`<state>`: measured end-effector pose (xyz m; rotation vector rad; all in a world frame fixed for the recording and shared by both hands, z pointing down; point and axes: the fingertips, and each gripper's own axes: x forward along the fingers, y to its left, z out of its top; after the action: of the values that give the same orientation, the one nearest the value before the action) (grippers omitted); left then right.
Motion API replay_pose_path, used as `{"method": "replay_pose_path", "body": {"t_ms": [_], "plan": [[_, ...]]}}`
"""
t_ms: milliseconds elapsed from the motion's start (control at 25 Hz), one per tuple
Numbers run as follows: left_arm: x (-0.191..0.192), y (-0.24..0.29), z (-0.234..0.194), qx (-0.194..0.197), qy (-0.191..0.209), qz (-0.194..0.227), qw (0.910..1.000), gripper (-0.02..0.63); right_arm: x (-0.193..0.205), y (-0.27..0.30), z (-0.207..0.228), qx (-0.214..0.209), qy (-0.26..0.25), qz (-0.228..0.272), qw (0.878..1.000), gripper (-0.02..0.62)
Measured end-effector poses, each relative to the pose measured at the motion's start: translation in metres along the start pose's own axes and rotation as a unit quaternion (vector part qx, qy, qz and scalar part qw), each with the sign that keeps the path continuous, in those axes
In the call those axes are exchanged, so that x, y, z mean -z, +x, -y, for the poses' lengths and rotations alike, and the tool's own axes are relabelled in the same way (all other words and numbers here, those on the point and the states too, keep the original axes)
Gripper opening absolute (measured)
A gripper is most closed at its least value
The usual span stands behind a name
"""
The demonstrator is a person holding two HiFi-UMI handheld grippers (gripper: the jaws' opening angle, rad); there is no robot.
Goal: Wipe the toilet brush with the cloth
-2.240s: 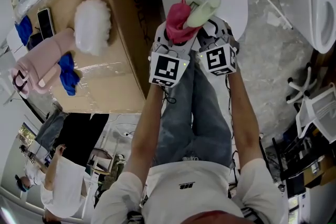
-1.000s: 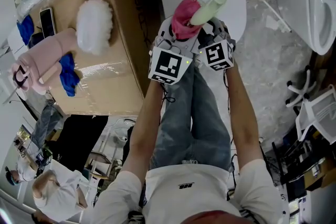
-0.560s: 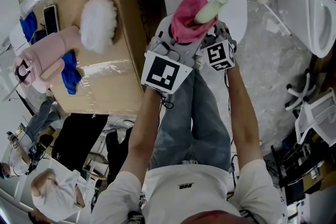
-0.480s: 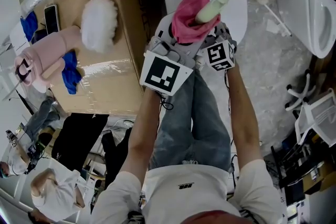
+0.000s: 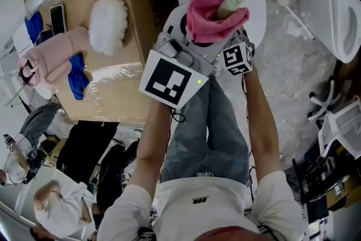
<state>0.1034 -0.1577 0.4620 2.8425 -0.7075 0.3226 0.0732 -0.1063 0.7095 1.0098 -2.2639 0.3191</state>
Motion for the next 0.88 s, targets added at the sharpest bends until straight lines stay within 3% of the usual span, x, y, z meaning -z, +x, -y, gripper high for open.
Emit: {"method": "replay_pose_path", "body": {"t_ms": [280, 880], "plan": [[-0.004, -0.001, 0.001, 0.002, -0.003, 0.006, 1.0, 0.19, 0.0, 0.0, 0.0, -0.001, -0.002, 0.0, 1.0, 0.058], [0.079, 0.001, 0.004, -0.007, -0.042, -0.03, 0.9986, 0.132, 0.0, -0.001, 0.0, -0.004, -0.002, 0.003, 1.0, 0.058]]}}
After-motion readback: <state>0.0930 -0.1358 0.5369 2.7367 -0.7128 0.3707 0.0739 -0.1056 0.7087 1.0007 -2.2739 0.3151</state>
